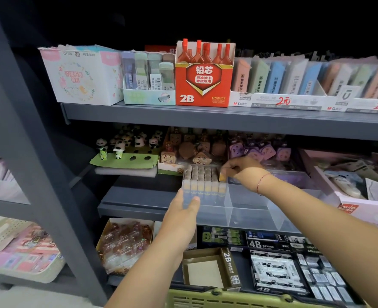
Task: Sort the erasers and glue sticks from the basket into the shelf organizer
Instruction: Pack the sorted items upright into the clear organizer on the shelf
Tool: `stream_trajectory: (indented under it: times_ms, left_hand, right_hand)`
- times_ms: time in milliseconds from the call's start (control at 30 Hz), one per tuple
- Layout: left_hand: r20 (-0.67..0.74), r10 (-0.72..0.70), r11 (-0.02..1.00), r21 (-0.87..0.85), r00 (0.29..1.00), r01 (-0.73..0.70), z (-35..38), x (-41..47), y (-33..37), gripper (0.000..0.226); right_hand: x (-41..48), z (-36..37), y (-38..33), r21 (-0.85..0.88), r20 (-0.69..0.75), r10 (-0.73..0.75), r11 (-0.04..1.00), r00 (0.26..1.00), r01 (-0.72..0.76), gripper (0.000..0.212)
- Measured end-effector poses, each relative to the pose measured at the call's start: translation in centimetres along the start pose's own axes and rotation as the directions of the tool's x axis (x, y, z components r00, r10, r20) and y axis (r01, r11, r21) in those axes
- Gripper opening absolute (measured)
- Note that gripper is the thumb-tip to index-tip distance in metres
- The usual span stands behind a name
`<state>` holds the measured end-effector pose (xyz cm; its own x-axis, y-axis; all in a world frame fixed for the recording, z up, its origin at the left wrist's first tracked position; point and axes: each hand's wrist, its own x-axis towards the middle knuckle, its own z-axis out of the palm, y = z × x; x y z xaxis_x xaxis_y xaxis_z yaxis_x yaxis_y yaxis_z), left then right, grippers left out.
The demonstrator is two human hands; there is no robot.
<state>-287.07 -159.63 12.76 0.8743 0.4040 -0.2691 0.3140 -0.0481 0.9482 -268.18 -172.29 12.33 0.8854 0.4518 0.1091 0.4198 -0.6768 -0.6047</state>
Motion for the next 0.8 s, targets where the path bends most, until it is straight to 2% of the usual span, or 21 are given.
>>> stream_trajectory:
  times_ms: [133,267,400,467,567,633,700,767,800]
  left_hand:
    - [-0.001,0.008,1.0,0.001,1.0,-0.008,0.0,0.3,-0.2,0.054]
    - [-0.005,0.01,1.0,-0.009,1.0,-0.01,0.0,0.7,-0.6,0.055]
    - [-0.019,0.041,0.999,-0.006,0.999,-0.041,-0.2,0.9,-1.2,0.055]
    - [-0.042,0.078,0.997,0.018,0.996,-0.078,-0.5,0.8,-1.9,0.056]
    - [-0.081,0.15,0.981,0.138,0.985,-0.138,-1.4,0.5,-4.3,0.057]
    - [-0.119,0.17,0.949,0.286,0.978,-0.13,-2.3,0.0,-7.0,0.055]
    - [-0.136,0.155,0.901,0.425,0.979,-0.084,-3.1,-0.7,-10.3,0.054]
    - [-0.12,0.094,0.847,0.532,0.988,-0.016,-4.1,-1.5,-14.4,0.055]
    - [-0.107,0.039,0.814,0.58,0.994,0.03,-4.4,-2.0,-16.4,0.057]
  right_hand:
    - [0.1,0.6,0.3,0.101,-0.032,0.052,0.994,0.998,-0.049,0.016]
    - [-0.4,0.5,0.3,0.066,-0.026,0.055,0.996,0.998,-0.053,0.005]
    - [-1.8,-0.2,-0.3,0.031,-0.034,0.025,0.999,0.999,-0.024,0.01]
    - [-3.5,-0.3,-1.0,0.005,-0.122,-0.044,0.999,0.992,0.045,0.012]
    - [-8.8,1.3,-1.7,0.224,-0.289,-0.117,0.957,0.95,0.186,0.014]
    - [-13.7,3.7,-1.2,0.387,-0.243,-0.124,0.897,0.962,0.213,0.015]
    - [-18.9,7.0,-0.3,0.456,-0.142,-0.106,0.875,0.984,0.16,0.017]
    - [-23.0,11.2,2.3,0.441,-0.028,-0.025,0.897,0.999,0.035,0.024]
    - [-24.7,13.5,4.2,0.412,0.07,0.056,0.908,0.996,-0.08,0.027]
